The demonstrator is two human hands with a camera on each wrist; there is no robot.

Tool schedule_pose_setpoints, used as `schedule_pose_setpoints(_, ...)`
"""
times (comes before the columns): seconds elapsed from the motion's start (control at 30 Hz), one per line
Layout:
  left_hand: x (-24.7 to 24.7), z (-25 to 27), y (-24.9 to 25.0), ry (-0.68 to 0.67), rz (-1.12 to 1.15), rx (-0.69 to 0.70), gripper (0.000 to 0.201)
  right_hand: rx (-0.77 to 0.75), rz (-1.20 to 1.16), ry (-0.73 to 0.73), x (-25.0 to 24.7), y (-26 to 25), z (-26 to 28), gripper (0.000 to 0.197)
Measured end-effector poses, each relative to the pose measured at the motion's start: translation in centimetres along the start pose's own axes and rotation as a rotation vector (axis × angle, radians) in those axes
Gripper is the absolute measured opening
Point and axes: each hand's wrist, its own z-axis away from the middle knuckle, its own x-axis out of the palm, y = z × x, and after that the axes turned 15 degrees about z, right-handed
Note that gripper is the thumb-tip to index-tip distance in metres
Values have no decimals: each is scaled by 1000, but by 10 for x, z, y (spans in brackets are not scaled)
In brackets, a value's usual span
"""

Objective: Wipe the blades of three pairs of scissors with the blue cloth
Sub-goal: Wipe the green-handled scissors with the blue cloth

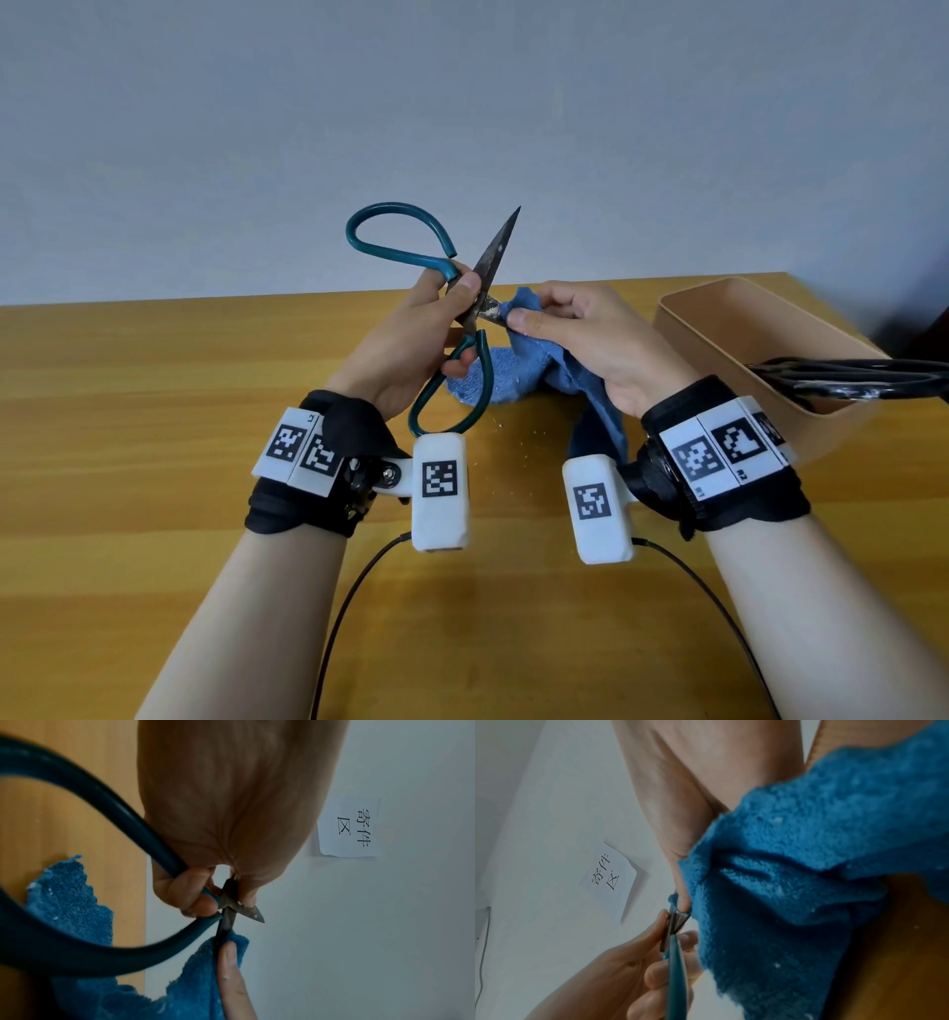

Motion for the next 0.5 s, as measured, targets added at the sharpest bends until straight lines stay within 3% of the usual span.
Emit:
schedule_pose_setpoints(0.2,-6,-1,2,16,-22,7,19,21,-11,-118,-5,2,0,9)
schedule_pose_setpoints(0.5,-5,0,6,-11,-10,20,17,39,-72,-73,-2,-1,-2,29)
